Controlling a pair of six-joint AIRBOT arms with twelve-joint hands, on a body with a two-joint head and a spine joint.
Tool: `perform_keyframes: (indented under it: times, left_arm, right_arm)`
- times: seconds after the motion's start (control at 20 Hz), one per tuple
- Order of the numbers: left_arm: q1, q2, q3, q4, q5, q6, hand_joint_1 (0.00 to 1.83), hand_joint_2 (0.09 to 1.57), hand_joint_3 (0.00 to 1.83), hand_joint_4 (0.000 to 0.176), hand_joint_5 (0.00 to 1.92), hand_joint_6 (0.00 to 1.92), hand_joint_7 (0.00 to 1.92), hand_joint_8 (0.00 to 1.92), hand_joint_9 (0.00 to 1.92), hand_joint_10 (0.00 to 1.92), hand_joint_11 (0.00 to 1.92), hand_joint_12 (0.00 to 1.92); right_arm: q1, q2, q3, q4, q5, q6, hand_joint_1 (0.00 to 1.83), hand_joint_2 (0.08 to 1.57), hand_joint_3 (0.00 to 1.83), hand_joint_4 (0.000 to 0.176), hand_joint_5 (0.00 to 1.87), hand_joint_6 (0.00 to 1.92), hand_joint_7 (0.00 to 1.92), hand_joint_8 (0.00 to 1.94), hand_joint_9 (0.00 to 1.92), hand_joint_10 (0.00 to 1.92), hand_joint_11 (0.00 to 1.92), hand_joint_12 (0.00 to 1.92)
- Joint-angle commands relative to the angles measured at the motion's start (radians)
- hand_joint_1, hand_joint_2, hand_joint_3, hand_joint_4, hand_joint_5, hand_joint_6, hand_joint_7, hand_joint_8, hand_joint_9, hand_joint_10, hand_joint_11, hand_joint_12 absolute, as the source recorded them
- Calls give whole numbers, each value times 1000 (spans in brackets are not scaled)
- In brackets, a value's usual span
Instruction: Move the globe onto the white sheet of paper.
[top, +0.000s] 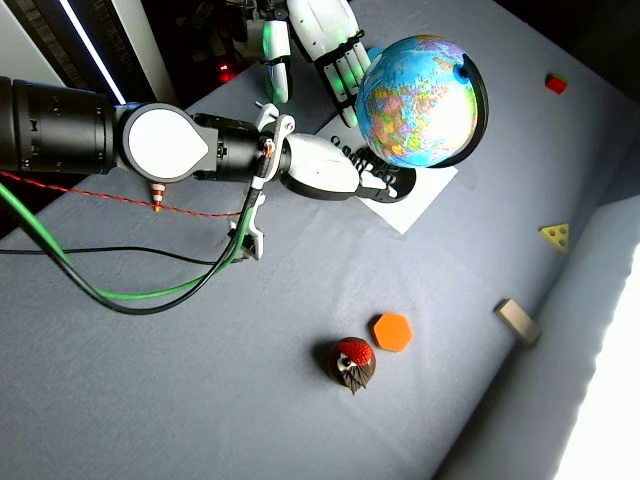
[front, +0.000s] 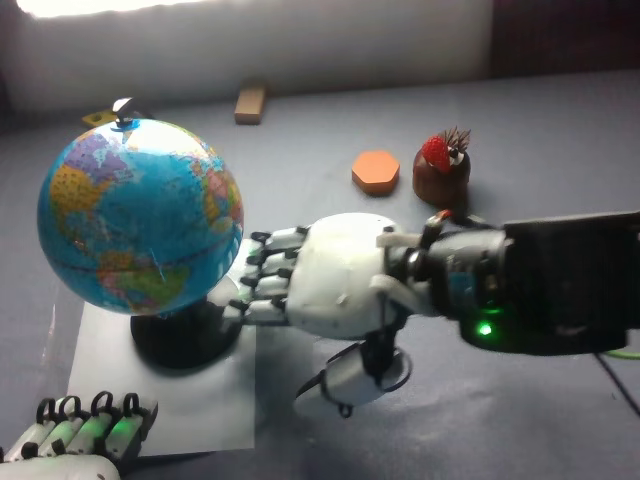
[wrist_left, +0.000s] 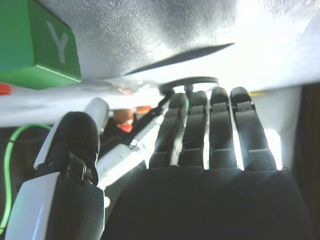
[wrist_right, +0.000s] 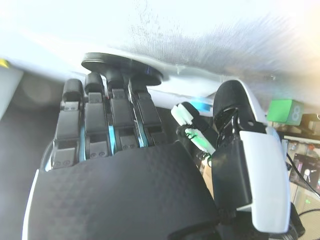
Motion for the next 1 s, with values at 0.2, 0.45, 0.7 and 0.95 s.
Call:
perform_keyframes:
  times: [0.2,0.45,0.7,0.95]
  left_arm:
    - [-125,29,-88,-100,-34,119,0,1211,0,0,13,3,0,0,0,0,0,0]
    - [-267,18,-161,-284,-30,241,0,1211,0,0,45,14,28,9,0,0,0,0]
    - [-548,9,-190,-583,-5,504,0,1211,0,0,161,18,170,7,81,11,4,3]
    - [-788,-19,-169,-832,-39,682,0,1261,5,0,656,97,739,89,623,152,84,1245]
  right_arm:
    - [24,168,-142,2,-6,193,0,1173,0,0,90,4,160,2,122,2,0,147]
    - [14,384,-328,2,-120,464,0,1170,0,0,133,9,217,5,178,11,0,313]
    - [33,491,-482,-298,-186,737,0,1170,0,0,283,54,368,36,307,48,0,625]
    - [-64,514,-514,-1129,-257,1538,60,1198,0,0,571,715,880,147,595,778,159,1622]
